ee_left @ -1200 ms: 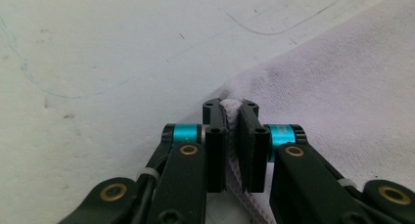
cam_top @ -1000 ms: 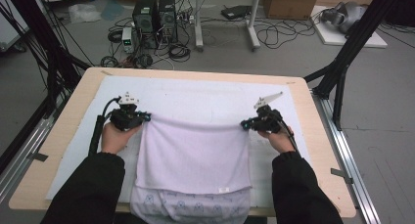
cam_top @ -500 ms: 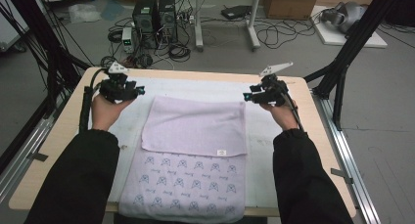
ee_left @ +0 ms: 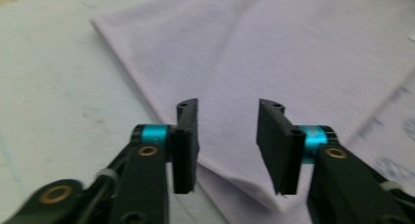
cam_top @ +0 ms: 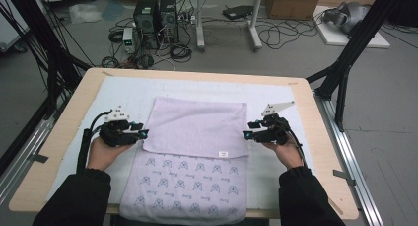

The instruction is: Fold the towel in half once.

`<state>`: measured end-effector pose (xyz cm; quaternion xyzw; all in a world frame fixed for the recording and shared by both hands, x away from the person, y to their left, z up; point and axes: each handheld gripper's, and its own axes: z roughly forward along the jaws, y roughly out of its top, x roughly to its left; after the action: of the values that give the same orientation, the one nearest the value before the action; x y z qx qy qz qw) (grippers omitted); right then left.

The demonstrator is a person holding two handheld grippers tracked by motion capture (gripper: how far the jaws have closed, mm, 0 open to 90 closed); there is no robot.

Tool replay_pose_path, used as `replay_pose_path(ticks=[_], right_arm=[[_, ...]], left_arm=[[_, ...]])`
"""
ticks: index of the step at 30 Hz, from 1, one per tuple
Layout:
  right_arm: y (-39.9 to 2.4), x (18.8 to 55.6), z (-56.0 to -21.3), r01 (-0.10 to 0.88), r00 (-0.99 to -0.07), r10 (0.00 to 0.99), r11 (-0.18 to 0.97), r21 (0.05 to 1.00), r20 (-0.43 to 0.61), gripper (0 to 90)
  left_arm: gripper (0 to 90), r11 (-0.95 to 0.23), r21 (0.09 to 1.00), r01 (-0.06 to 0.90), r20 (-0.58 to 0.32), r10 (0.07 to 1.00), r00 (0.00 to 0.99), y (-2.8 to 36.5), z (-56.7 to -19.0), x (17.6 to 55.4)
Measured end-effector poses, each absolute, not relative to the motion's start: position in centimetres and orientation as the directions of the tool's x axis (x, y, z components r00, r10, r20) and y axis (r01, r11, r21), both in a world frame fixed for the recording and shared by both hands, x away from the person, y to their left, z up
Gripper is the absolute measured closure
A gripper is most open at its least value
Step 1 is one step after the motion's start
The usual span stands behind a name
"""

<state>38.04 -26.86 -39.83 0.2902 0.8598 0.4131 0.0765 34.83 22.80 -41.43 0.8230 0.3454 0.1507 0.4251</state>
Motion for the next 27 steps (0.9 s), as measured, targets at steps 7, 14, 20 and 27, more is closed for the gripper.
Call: replay_pose_path(ticks=[7, 14, 20, 27], right_arm=[[-26.3, 35.9, -41.3, 0.450, -0.851, 0.496, 0.524, 0.724, 0.170, 57.8], [-26.4, 34.0, -43.0, 0.438, -0.851, 0.504, 0.532, 0.724, 0.145, 57.3], [-25.4, 33.7, -43.5, 0.433, -0.859, 0.495, 0.568, 0.700, 0.130, 60.5], [-25.5, 34.0, -43.9, 0.440, -0.851, 0.511, 0.573, 0.692, 0.118, 79.6]], left_arm=[[61.7, -0.489, 0.760, 0.428, -0.013, 0.647, 0.763, 21.5, -42.8, 33.5], [65.9, -0.499, 0.743, 0.447, -0.011, 0.658, 0.753, 21.5, -43.6, 33.4], [66.6, -0.508, 0.737, 0.447, 0.018, 0.675, 0.738, 21.5, -44.0, 32.9], [83.0, -0.477, 0.766, 0.431, 0.009, 0.678, 0.735, 21.6, -44.3, 32.6]])
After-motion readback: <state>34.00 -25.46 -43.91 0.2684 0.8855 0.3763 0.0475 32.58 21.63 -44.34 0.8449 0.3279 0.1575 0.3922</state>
